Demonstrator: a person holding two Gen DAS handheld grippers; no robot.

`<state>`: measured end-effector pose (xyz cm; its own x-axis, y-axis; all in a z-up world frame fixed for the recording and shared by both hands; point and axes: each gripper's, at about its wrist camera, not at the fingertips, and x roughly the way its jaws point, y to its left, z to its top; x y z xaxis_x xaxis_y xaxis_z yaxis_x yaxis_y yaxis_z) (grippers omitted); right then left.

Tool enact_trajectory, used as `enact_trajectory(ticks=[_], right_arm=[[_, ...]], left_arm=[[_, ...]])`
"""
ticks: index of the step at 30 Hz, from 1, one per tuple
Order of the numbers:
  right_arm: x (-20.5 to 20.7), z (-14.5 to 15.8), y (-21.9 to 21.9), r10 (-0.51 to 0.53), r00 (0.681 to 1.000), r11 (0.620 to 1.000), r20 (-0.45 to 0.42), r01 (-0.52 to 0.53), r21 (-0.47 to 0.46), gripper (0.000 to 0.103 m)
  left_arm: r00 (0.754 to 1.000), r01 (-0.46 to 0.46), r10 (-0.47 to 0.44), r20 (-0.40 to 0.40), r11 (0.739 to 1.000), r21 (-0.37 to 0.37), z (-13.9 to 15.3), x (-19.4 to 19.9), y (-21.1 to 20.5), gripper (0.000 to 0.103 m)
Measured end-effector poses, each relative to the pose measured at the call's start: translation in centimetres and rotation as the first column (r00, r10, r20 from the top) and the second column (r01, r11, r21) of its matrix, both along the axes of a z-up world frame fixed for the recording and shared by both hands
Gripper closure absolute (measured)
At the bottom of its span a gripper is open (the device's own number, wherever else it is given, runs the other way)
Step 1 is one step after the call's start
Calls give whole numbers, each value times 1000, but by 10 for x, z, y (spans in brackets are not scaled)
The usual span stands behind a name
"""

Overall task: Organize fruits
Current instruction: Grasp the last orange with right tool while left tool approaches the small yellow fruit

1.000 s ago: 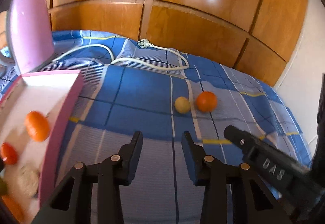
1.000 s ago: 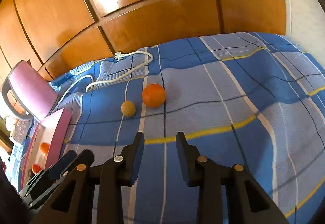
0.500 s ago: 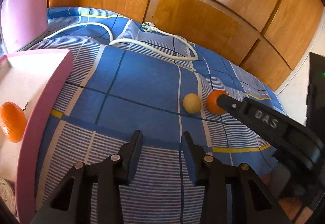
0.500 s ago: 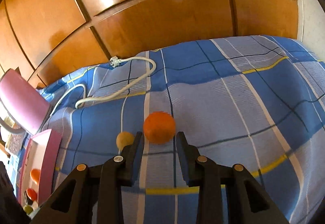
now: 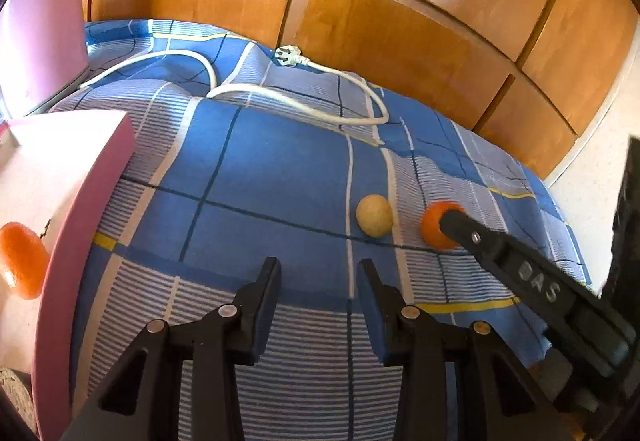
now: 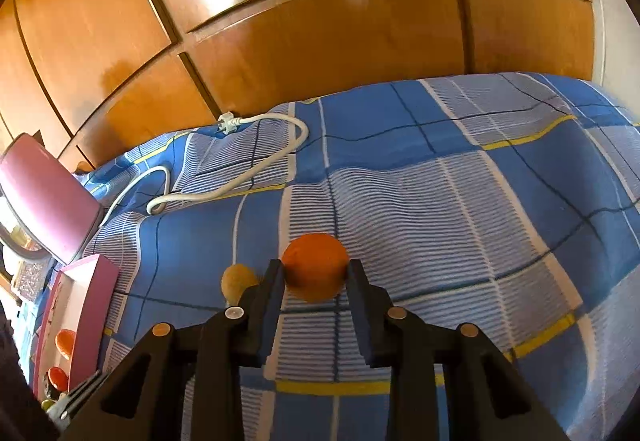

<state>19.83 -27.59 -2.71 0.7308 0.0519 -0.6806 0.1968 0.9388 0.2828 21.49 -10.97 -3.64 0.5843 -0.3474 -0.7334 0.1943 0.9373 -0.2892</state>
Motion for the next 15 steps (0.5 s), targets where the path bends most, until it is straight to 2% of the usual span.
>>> enact_trajectory(ticks=[7,15], right_arm=[[-6,0,-3,-27,1000,999,-13,27,-44,72],[-11,-2,-15,-41,999,999,2,41,-30,72]], left_arm=[[997,74,-75,31,997,20,5,5,-22,65],[996,85,-85,19,996,19,2,26,-37,65]])
